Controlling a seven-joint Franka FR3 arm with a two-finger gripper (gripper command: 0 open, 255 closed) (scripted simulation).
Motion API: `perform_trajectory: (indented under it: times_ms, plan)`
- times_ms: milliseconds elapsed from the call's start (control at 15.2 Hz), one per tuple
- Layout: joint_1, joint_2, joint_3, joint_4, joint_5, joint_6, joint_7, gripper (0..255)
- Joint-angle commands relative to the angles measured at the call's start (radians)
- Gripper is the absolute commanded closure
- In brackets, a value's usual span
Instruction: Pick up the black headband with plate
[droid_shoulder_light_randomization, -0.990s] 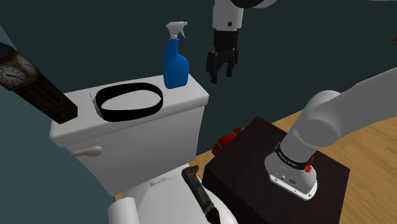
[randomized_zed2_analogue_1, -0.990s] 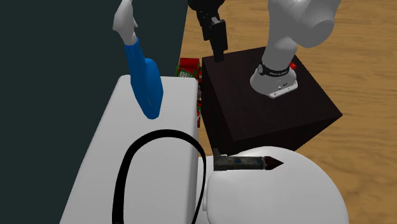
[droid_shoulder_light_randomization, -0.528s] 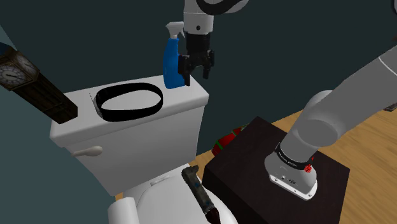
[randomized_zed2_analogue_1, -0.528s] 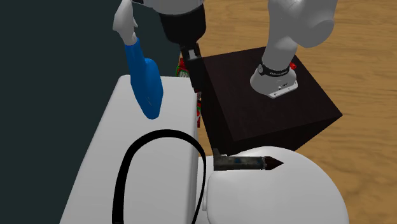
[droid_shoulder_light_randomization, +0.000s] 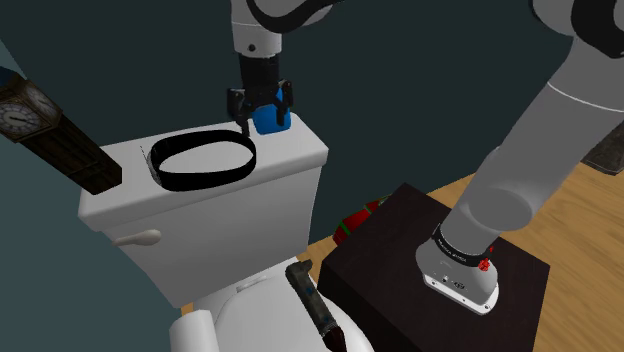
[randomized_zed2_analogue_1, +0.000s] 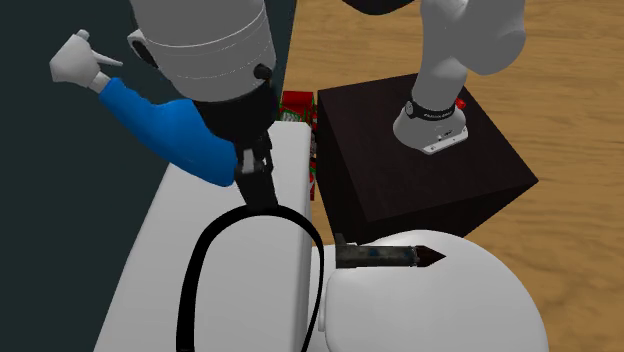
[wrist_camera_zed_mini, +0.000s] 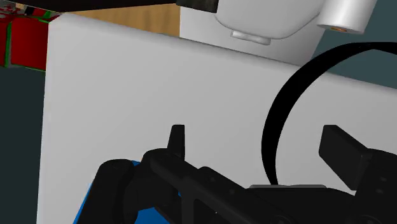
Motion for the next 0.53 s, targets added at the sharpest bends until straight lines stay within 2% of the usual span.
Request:
perform_trajectory:
  times_ms: [0, 66, 462]
  plan:
    - [0.013, 0.082, 0.019, 0.077, -0.045, 0.010, 0.061, 0]
    - [0.019, 0.109, 0.023, 0.104, -0.060, 0.010, 0.080, 0]
    - [0.022, 0.124, 0.021, 0.040, -0.066, 0.088, 0.081, 0]
